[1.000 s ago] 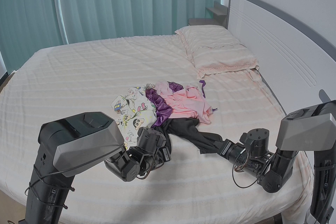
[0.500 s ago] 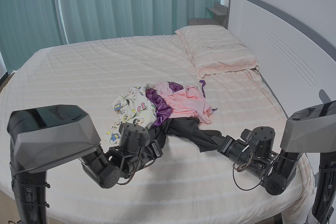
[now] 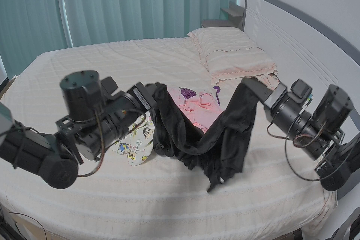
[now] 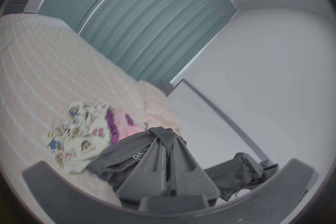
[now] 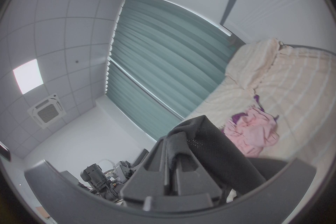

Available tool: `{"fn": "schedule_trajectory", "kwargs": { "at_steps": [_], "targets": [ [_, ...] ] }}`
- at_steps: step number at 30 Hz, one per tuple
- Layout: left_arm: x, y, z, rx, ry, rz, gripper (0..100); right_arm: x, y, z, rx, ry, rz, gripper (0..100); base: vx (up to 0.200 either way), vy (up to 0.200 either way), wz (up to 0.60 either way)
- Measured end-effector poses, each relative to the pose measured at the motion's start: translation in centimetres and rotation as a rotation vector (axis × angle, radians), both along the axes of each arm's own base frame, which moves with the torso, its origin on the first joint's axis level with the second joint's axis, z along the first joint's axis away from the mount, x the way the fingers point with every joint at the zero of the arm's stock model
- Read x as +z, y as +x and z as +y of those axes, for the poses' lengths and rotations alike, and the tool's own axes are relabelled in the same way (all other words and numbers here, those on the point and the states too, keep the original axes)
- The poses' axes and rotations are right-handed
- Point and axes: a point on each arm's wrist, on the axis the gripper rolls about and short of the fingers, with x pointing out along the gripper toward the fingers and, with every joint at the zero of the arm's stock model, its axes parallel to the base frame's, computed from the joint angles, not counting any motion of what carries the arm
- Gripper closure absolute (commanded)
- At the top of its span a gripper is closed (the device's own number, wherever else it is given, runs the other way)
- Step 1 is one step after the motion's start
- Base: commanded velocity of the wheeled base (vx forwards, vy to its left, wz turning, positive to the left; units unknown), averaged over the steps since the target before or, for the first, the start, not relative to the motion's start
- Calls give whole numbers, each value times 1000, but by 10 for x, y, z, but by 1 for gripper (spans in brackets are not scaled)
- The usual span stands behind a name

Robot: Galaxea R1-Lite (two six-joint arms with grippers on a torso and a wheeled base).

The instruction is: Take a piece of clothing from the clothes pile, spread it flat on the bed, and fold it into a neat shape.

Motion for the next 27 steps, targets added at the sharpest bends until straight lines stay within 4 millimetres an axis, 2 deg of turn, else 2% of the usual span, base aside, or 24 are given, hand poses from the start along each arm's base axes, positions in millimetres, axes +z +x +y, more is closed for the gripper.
{"fn": "schedule_trajectory", "kwargs": {
  "at_steps": [4,8,11,19,27],
  "targets": [
    [33,-21,14,16,-37,-99,100,25,-13,-10,22,27,-55,100,0,0,0],
    [40,-36,25,64,-41,-120,100,26,-22,-21,19,21,-48,100,0,0,0],
    [32,-44,31,76,-27,-97,100,19,-25,-26,12,8,-24,100,0,0,0],
    [-3,-62,41,77,11,29,100,4,-24,-35,-14,4,49,100,0,0,0],
    [-27,-77,44,56,15,126,100,-6,-22,-39,-32,3,97,100,0,0,0]
  ]
}}
